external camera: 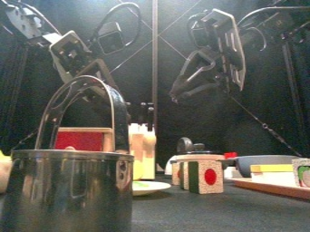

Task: Grab corn husk

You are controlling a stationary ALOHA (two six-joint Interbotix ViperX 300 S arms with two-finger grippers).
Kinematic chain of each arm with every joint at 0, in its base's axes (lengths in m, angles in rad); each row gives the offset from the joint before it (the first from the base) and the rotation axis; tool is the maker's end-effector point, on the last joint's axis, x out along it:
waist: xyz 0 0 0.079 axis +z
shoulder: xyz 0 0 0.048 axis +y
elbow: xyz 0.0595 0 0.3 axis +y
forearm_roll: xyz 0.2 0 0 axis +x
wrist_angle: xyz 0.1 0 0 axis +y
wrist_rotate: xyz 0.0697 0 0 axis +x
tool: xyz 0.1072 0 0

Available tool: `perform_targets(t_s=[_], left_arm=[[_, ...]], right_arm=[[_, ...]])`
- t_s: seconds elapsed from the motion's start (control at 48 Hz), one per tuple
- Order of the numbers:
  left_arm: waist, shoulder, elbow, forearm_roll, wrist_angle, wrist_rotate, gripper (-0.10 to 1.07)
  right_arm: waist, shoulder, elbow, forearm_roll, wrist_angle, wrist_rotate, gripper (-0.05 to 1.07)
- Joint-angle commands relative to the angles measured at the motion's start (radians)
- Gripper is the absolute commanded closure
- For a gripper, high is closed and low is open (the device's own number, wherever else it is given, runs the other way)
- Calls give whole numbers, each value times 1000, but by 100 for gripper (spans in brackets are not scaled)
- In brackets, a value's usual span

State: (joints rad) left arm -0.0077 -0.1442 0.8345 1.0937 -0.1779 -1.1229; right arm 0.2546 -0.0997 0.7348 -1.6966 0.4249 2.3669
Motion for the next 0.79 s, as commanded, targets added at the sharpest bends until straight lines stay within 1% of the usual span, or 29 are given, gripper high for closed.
perform_targets(t_s=[0.0, 0.125, 0.271, 0.333, 0.479, 0.542, 0.625, 0.708, 0.771], left_arm=[[9, -41, 2, -14, 2, 43, 16], [18, -94, 41, -52, 14, 61, 16], [29, -146, 94, -94, 14, 63, 16], [25, -146, 118, -120, 14, 63, 16], [20, -120, 135, -183, 17, 71, 16], [20, -109, 138, -170, 17, 84, 16], [20, -89, 138, -117, 23, 124, 16], [18, -74, 133, -84, 44, 170, 16], [20, -61, 132, -78, 75, 204, 16]], right_arm=[[-3, -8, -32, -9, 0, 6, 43], [-11, -6, -32, 21, -6, 3, 43], [-5, -3, -38, 21, -18, 5, 43], [-5, 3, -38, 23, -26, 6, 43], [-9, 37, -55, 26, -38, 11, 42], [-11, 61, -72, 26, -49, 5, 42], [-14, 89, -94, 18, -80, -3, 42], [-18, 100, -104, 14, -104, -3, 42], [-20, 103, -104, 12, -114, -2, 42]])
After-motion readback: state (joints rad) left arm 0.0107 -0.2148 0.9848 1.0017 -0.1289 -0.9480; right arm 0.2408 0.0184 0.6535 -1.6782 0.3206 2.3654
